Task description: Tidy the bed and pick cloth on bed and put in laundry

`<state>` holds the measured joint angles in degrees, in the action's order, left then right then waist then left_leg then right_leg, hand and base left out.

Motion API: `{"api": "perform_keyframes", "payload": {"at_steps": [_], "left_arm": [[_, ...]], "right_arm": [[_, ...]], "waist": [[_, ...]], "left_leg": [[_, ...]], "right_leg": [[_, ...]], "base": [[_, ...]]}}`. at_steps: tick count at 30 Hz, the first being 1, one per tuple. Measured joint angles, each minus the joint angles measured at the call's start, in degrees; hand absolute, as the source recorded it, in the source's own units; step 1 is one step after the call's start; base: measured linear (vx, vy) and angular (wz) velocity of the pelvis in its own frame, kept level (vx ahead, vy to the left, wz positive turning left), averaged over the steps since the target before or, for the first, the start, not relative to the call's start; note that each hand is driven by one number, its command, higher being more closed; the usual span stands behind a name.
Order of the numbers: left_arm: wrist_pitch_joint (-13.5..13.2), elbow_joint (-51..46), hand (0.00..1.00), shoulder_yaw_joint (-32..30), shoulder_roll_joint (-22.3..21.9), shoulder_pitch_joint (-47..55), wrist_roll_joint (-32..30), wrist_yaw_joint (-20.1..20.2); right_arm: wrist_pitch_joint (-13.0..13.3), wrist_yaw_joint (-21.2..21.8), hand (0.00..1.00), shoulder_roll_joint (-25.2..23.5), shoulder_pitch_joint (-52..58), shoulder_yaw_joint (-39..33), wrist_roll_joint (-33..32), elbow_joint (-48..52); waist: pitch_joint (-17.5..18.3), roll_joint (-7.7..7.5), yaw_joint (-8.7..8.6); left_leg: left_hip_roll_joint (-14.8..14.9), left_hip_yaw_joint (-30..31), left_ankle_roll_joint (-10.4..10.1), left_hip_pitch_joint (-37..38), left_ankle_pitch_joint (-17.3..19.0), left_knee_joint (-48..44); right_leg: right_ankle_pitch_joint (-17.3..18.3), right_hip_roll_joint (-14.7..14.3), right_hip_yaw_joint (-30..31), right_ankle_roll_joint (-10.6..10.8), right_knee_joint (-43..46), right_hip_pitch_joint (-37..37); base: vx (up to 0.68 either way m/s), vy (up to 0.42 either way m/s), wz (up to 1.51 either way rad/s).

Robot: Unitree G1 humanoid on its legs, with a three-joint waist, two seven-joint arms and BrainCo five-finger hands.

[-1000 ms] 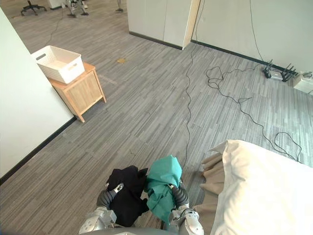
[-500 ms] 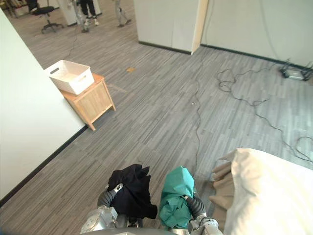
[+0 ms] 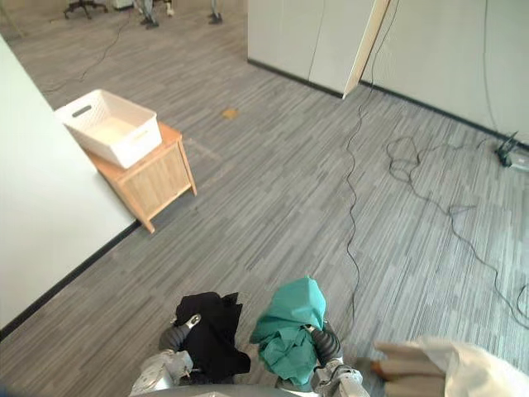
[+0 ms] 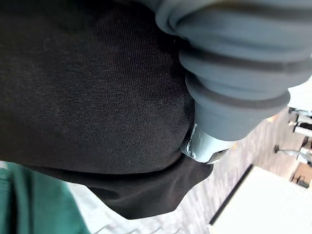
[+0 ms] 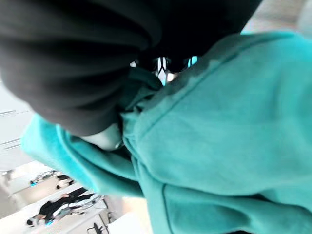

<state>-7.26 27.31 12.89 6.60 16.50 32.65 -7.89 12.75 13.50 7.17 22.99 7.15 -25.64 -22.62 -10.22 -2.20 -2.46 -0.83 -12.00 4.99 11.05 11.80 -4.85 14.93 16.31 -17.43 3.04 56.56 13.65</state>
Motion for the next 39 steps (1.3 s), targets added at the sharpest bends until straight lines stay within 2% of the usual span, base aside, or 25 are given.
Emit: {"api": "perform_keyframes", "payload": {"at_steps": [2,4,5,6,7,8,9,11,14,15,16,18,19,20,22,24,26,28,30,31,32,33,35,36,39], "left_arm": [[0.18,0.02,1.00,-0.07,0.49,-1.09,0.00,0.73],[0.21,-0.09,1.00,-0.42,0.77,-1.52,-0.03,2.20],[0.19,-0.49,1.00,-0.81,0.92,-1.36,-0.01,3.46],[0.16,-1.58,1.00,-0.83,1.33,-0.55,0.00,4.32],[0.16,-2.00,1.00,-0.84,1.60,0.11,0.00,4.78],[0.42,-1.38,1.00,-0.63,0.95,0.86,-0.01,5.48],[0.42,-1.61,1.00,-0.57,-0.88,1.59,0.01,5.80],[0.50,-1.95,1.00,-0.07,-1.74,2.22,0.34,6.78],[0.69,-0.66,1.00,0.60,-2.88,2.84,2.07,7.14],[0.47,-0.20,1.00,0.52,-3.38,2.76,2.72,7.48],[-0.04,0.07,1.00,0.59,-4.36,2.40,2.79,8.05],[-0.94,0.06,1.00,0.64,-4.64,2.19,2.63,8.57],[-2.31,-1.12,1.00,0.65,-4.86,1.77,2.63,9.09],[-3.00,-1.70,1.00,0.68,-4.86,1.45,2.69,9.16],[-4.44,-3.93,1.00,1.28,-4.58,2.65,2.79,9.15],[-4.38,-5.00,1.00,2.99,-4.80,2.68,2.80,8.68],[-4.29,-5.88,1.00,5.18,-5.36,2.79,2.78,8.00],[-4.29,-5.81,1.00,7.01,-5.63,3.03,2.68,7.59],[-4.26,-2.67,1.00,7.90,-6.18,2.12,2.26,7.59],[-4.27,-1.73,1.00,7.88,-5.95,1.29,2.10,7.51],[-4.41,-1.33,1.00,7.84,-4.85,0.18,1.58,7.48],[-4.55,-1.32,1.00,8.07,-3.57,-0.78,1.34,7.45],[-4.60,-1.26,1.00,8.54,-2.50,-1.86,-0.40,6.63],[-4.65,-1.28,1.00,8.56,-2.55,-1.96,-0.72,6.03],[-4.72,-1.61,1.00,8.56,-1.75,-2.81,-0.60,5.00]], "right_arm": [[0.15,0.47,1.00,-0.10,1.00,-0.83,-0.13,1.73],[0.16,1.03,1.00,-0.45,0.92,-1.72,-0.53,2.18],[0.12,1.03,1.00,-0.49,1.06,-1.82,-0.74,3.02],[0.11,1.10,1.00,-0.52,1.10,-1.70,-0.73,4.03],[0.10,1.11,1.00,-0.58,1.56,-1.51,-0.73,4.40],[-0.11,0.94,1.00,-0.03,1.17,-1.58,-0.73,4.69],[-0.66,0.80,1.00,0.43,-0.01,-1.73,-0.73,4.75],[-1.61,0.43,1.00,0.17,-1.88,-1.40,-1.11,5.02],[-2.50,0.55,1.00,0.63,-4.75,0.63,-1.26,3.46],[-2.53,0.61,1.00,0.54,-5.36,0.94,-1.26,2.98],[-2.46,0.87,1.00,1.07,-6.07,0.92,-1.23,2.43],[-2.20,1.57,1.00,1.53,-7.20,0.87,-1.15,1.31],[-2.03,2.70,1.00,2.64,-7.07,0.71,-0.99,0.59],[-2.01,3.16,1.00,2.85,-6.87,0.57,-0.92,0.55],[-1.97,4.43,1.00,2.93,-5.71,0.29,-0.25,1.10],[-1.96,4.72,1.00,3.14,-3.91,0.02,0.09,2.80],[-1.64,4.75,1.00,4.12,-2.46,0.00,0.05,3.70],[-1.40,4.73,1.00,4.51,-1.52,0.33,-0.07,3.65],[-0.96,4.08,1.00,3.98,-0.85,0.08,-0.67,2.74],[-0.98,3.89,1.00,3.53,-0.81,0.12,-0.67,2.56],[-0.96,3.71,1.00,2.26,-1.08,0.25,-0.67,2.43],[-0.60,3.69,1.00,1.08,-1.09,0.31,-0.67,1.44],[-0.47,3.70,1.00,0.03,-1.93,0.29,-0.52,0.50],[-0.26,3.76,1.00,-0.09,-1.77,0.37,-0.51,0.54],[1.83,3.36,1.00,-0.17,-1.00,1.53,-0.50,0.95]], "waist": [[-0.62,1.02,-0.57],[-0.77,1.54,-0.98],[-0.70,1.35,-1.00],[-0.84,0.59,-0.62],[-0.96,0.25,-0.47],[-0.94,1.99,-0.71],[-0.35,4.99,0.17],[-0.46,5.92,0.13],[-1.07,7.63,0.34],[-1.30,8.33,0.35],[-1.93,9.19,0.59],[-2.45,8.38,1.02],[-2.89,7.68,2.63],[-2.98,7.50,3.29],[-3.49,6.37,3.57],[-3.41,6.12,3.18],[-3.39,6.06,3.32],[-2.04,4.89,3.89],[0.33,3.86,3.25],[0.95,2.81,3.04],[1.65,1.00,3.31],[1.79,-0.93,2.52],[1.42,-0.86,1.80],[1.47,0.33,1.26],[2.07,3.77,-1.12]], "left_leg": [[1.86,2.82,-0.44,2.28,0.80,0.59],[3.42,4.78,-1.60,4.00,1.65,0.34],[3.94,5.12,-3.91,5.20,3.06,0.35],[4.14,5.26,-7.16,7.39,5.39,0.28],[4.32,5.83,-7.96,8.85,6.94,0.01],[6.81,6.87,-9.40,10.73,9.77,-1.87],[9.66,6.96,-9.55,9.59,9.75,-6.14],[11.37,8.52,-9.08,4.92,5.81,-17.03],[16.58,12.12,-11.98,-4.76,-12.80,-41.55],[17.50,13.09,-12.01,-7.35,-13.56,-47.82],[17.12,14.23,-10.34,-13.89,-9.62,-61.34],[12.96,13.64,-9.25,-19.78,-5.63,-65.95],[8.22,10.75,-10.01,-25.20,-2.26,-62.89],[6.89,8.96,-10.23,-26.56,-1.68,-59.53],[3.42,-0.12,-9.29,-27.84,-0.89,-35.94],[1.40,-6.71,-7.86,-26.58,-3.98,-15.84],[0.88,-11.96,-6.88,-26.12,-7.40,-5.97],[0.54,-17.56,-3.51,-26.12,-9.22,-4.70],[-0.89,-17.75,7.16,-24.77,-12.97,-4.08],[-1.76,-17.19,7.50,-23.58,-11.88,-3.83],[-3.81,-15.81,7.52,-21.25,-10.16,-2.58],[-5.51,-12.99,7.14,-18.15,-8.64,-1.61],[-5.96,-8.11,5.98,-13.19,-5.44,-1.96],[-5.13,-5.46,5.24,-10.61,-3.81,-2.15],[-1.28,4.38,1.56,-3.92,0.06,-1.89]], "right_leg": [[-0.46,-2.21,-0.84,0.53,-12.41,3.71],[-6.72,-3.54,-0.80,1.02,-31.71,4.83],[-11.90,-3.39,-0.59,1.98,-42.64,5.02],[-14.94,-2.33,0.11,2.31,-46.71,5.99],[-15.69,-2.18,0.90,1.90,-47.06,5.99],[-22.50,-3.84,1.92,-1.00,-41.26,6.34],[-18.52,-5.30,1.46,-2.32,-35.17,8.19],[-12.63,-5.67,0.53,-3.96,-29.08,9.03],[-5.88,-11.57,0.07,-5.67,-29.99,2.28],[-5.33,-13.35,0.01,-6.38,-31.56,-0.03],[-4.27,-16.33,0.11,-7.95,-35.19,-5.29],[-3.29,-16.92,0.75,-8.86,-37.88,-9.92],[-2.95,-17.13,1.58,-9.27,-41.39,-13.76],[-3.00,-17.19,1.82,-9.27,-42.80,-15.25],[-3.03,-17.18,1.43,-7.94,-48.03,-21.31],[-2.27,-17.58,0.15,-6.61,-51.17,-25.43],[-1.17,-18.29,-1.20,-4.78,-53.64,-29.34],[2.01,-17.60,-2.65,-2.39,-52.91,-30.91],[5.30,-14.36,-2.61,0.53,-37.29,-27.61],[4.85,-12.27,-2.41,1.28,-29.58,-24.71],[-0.73,-7.68,-2.53,2.26,-13.71,-18.28],[-9.21,-3.28,-3.81,-0.49,-1.49,-13.55],[-5.76,1.38,-6.23,-5.81,7.23,-10.17],[-3.83,1.75,-5.76,-6.38,7.50,-8.65],[-0.12,-1.38,-0.06,-1.19,-5.11,-0.35]], "base": [[0.65,-0.139,0.99],[0.50,-0.174,1.05],[0.59,-0.258,1.01],[0.72,-0.325,0.92],[0.62,-0.320,0.72],[0.60,-0.348,0.35],[0.59,-0.357,0.21],[0.57,-0.416,0.05],[0.57,-0.368,-0.24],[0.55,-0.215,-0.39],[0.52,-0.196,-0.31],[0.47,-0.148,-0.36],[0.42,-0.115,-0.49],[0.60,-0.138,-0.56],[0.49,-0.086,-0.10],[0.52,-0.040,0.28],[0.58,0.010,0.28],[0.60,0.057,0.14],[0.69,0.111,0.42],[0.71,0.132,0.53],[0.66,0.099,0.63],[0.65,0.073,0.73],[0.72,0.044,1.00],[0.78,0.024,1.21],[0.70,-0.101,1.62]]}}
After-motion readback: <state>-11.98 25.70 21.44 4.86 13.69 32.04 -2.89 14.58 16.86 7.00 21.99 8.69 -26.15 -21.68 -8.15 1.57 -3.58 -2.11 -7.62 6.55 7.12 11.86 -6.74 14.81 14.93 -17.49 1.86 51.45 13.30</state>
